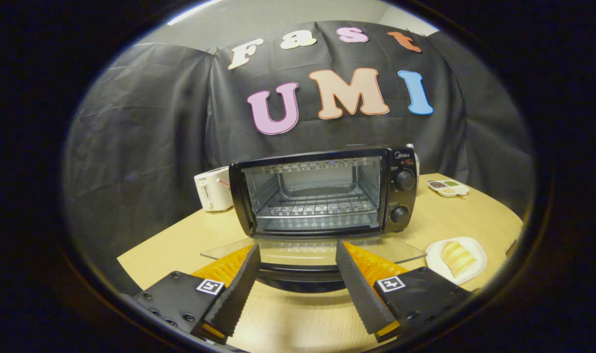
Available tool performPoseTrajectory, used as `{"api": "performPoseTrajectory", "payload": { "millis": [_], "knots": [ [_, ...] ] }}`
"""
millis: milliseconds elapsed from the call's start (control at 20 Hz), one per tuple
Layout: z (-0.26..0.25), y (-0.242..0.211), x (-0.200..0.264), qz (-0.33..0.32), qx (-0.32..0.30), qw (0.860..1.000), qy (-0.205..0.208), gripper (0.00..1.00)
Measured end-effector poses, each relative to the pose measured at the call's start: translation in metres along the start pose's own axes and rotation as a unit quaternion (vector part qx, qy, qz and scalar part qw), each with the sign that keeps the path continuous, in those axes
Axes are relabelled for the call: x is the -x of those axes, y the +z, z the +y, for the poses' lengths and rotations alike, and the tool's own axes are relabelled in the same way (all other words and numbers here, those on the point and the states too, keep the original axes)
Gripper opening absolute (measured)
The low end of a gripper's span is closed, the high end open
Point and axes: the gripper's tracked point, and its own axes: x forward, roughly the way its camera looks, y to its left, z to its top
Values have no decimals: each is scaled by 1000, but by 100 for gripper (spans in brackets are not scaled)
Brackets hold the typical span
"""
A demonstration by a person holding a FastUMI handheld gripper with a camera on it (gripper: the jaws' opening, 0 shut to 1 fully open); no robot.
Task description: Open the toaster oven, put the food inside, and close the toaster oven door.
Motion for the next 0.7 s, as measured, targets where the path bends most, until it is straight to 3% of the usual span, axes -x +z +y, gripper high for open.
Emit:
{"api": "performPoseTrajectory", "payload": {
  "millis": [500, 700],
  "knots": [
    [-6, -51, -1, 68, -8, 998, 0, 96],
    [-6, -53, -1, 59, 15, 998, -8, 93]
  ]
}}
